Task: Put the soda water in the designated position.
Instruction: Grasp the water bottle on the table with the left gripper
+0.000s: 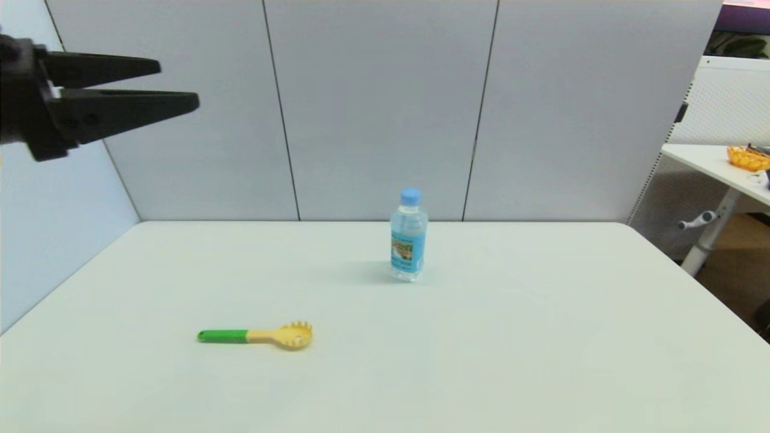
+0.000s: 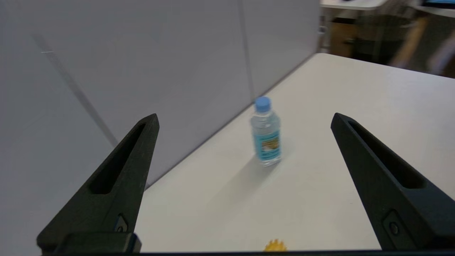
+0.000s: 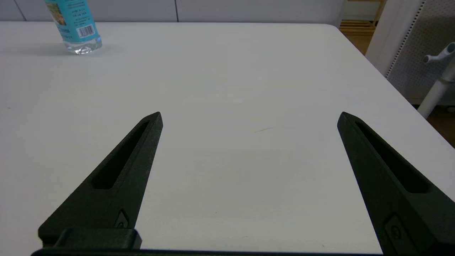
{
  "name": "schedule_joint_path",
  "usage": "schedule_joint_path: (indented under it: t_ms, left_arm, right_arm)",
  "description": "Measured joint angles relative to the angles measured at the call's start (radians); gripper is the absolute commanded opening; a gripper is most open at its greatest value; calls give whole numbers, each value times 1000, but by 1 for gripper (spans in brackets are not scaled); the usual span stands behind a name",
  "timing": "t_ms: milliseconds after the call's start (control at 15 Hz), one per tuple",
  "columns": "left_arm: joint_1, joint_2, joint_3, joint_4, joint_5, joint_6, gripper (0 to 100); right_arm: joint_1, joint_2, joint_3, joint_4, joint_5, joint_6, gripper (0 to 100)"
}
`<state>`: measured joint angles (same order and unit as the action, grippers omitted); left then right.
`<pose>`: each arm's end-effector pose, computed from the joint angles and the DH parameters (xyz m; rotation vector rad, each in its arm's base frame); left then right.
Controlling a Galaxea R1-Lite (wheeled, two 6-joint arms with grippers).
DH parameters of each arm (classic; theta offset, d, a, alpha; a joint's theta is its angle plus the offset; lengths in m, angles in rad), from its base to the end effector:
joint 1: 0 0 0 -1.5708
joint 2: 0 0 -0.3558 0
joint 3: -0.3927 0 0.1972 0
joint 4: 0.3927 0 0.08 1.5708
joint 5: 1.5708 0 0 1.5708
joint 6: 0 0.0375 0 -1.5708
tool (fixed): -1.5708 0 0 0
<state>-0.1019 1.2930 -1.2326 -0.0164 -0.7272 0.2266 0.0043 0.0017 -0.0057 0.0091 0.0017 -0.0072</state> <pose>0.1932 -0.0448 0.4017 0.1995 -0.0510 -0.8300 -0.0564 -0.0002 0.0762 -0.0072 0.0051 0.0060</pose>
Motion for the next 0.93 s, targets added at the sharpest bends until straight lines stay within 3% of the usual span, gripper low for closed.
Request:
schedule_joint_path:
  t_ms: [333,600,933]
  left_arm:
    - [-111,269,-51,-93,-55,2,100]
    - [-132,452,-70,-279,-59,-1,100]
    - [-150,658,-163,-333,-124,-6,100]
  right_arm:
    - [-1,0,0,0,0,0,100]
    - [-1,0,0,0,0,0,100]
    - [-1,0,0,0,0,0,100]
